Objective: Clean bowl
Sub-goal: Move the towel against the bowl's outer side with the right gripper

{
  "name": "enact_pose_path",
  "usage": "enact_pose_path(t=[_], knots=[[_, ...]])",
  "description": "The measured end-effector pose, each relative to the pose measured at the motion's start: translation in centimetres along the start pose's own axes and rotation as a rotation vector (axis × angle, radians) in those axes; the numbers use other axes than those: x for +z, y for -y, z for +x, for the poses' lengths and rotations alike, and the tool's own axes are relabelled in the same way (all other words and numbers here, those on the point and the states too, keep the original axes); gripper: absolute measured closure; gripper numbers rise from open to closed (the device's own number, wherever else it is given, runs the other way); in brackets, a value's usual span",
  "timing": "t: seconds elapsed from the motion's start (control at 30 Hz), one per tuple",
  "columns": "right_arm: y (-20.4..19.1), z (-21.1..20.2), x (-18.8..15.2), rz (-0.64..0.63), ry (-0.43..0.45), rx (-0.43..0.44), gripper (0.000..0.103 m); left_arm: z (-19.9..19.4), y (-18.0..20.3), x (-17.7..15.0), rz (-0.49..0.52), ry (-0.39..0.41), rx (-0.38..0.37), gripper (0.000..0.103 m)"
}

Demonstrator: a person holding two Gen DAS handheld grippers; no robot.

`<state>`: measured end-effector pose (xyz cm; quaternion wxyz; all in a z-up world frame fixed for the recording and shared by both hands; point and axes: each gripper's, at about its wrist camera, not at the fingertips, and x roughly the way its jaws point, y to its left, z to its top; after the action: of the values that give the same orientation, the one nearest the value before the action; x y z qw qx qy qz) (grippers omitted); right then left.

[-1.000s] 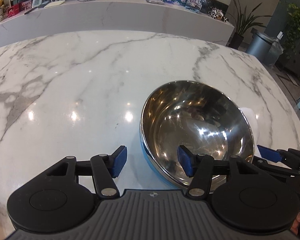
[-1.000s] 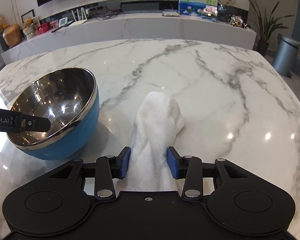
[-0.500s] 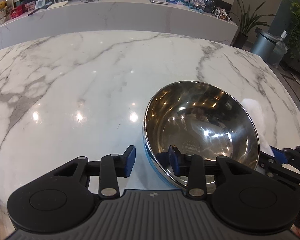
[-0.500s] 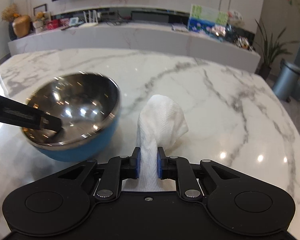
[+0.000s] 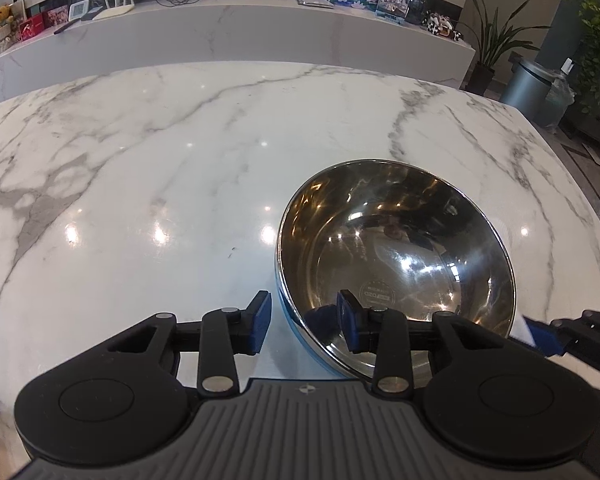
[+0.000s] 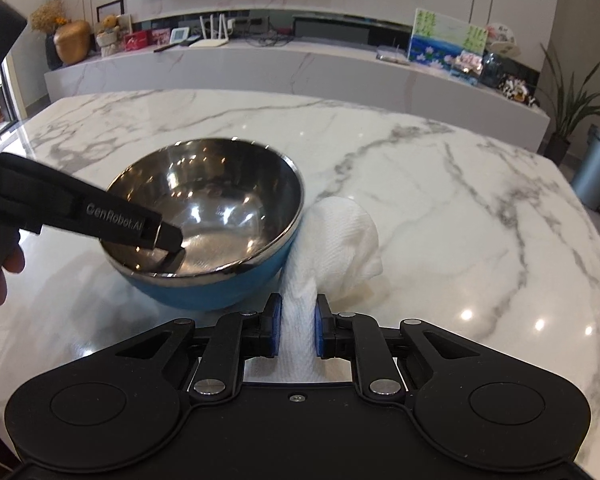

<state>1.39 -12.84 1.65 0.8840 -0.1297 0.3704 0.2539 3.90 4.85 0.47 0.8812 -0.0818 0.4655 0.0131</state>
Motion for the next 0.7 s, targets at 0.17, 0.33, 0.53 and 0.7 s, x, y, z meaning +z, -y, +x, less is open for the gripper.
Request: enact_pose_path(t=[0.17, 0.33, 0.53, 0.7], knots=[[-0.3, 0.3, -0.1, -0.009, -0.015, 0.004, 0.089, 0.0, 0.0, -0.1, -0.010, 0.004, 0.027, 0.053], [-0.5, 0.4, -0.2, -0.013, -0.024, 0.010, 0.089, 0.3, -0.5, -0.3, -0.054, -0.014, 0.010, 0.042], [-0.9, 0.2, -0.3, -0.031, -0.030, 0.048, 0.089, 0.6, -0.8, -0.6, -0.083, -0.053, -0.046, 0.038], [-1.5, 0.1, -0.4, -0.054, -0.034, 0.070, 0.089, 0.6, -0.8, -0.5, -0.076, -0.061, -0.052, 0.041]])
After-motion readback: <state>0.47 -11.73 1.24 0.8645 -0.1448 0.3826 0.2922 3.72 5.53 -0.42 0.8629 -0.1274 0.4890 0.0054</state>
